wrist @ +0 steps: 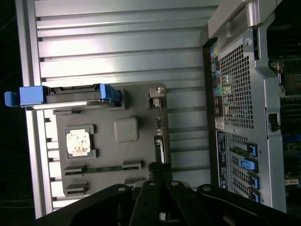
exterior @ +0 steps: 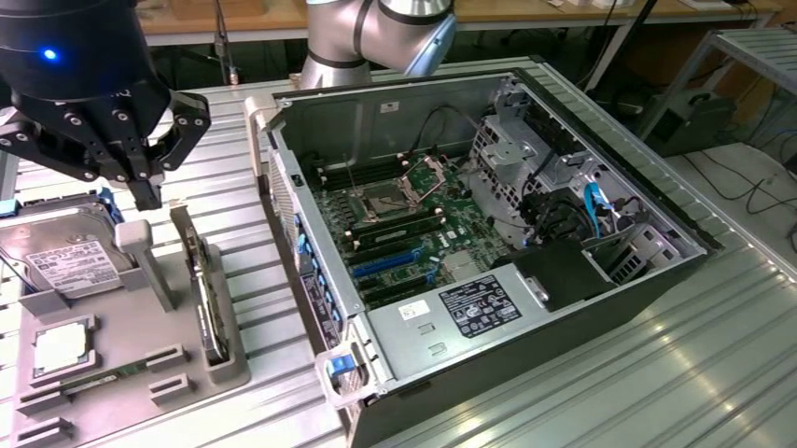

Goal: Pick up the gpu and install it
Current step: 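Pick up the gpu and move the gpu toward the slot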

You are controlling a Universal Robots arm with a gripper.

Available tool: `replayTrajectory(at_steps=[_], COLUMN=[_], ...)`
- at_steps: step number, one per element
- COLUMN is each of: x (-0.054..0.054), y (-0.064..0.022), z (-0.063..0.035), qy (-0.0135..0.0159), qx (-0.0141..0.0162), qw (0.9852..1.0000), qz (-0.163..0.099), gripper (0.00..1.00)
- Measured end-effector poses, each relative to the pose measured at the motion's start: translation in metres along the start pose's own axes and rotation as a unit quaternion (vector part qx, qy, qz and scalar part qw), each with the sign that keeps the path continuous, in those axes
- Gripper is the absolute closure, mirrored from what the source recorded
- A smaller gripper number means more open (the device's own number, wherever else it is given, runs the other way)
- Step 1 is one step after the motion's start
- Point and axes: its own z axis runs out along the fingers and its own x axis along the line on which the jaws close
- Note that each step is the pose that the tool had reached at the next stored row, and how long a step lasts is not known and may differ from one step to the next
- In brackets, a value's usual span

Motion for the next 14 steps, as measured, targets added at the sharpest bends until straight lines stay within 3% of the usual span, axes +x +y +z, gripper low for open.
replayTrajectory(at_steps=[6, 10, 11, 13, 14], x=[0.0, 0.0, 0.0, 0.0, 0.0], y=[0.0, 0.0, 0.0, 0.0, 0.0], z=[0.0, 0.0, 0.0, 0.0, 0.0], qy=[0.0, 0.0, 0.0, 0.0, 0.0], qx=[0.0, 0.0, 0.0, 0.0, 0.0], qw=[1.0, 1.0, 1.0, 1.0, 1.0], qz=[0.0, 0.0, 0.0, 0.0, 0.0], gripper=[0.89, 0.64, 0.64, 0.52, 0.52])
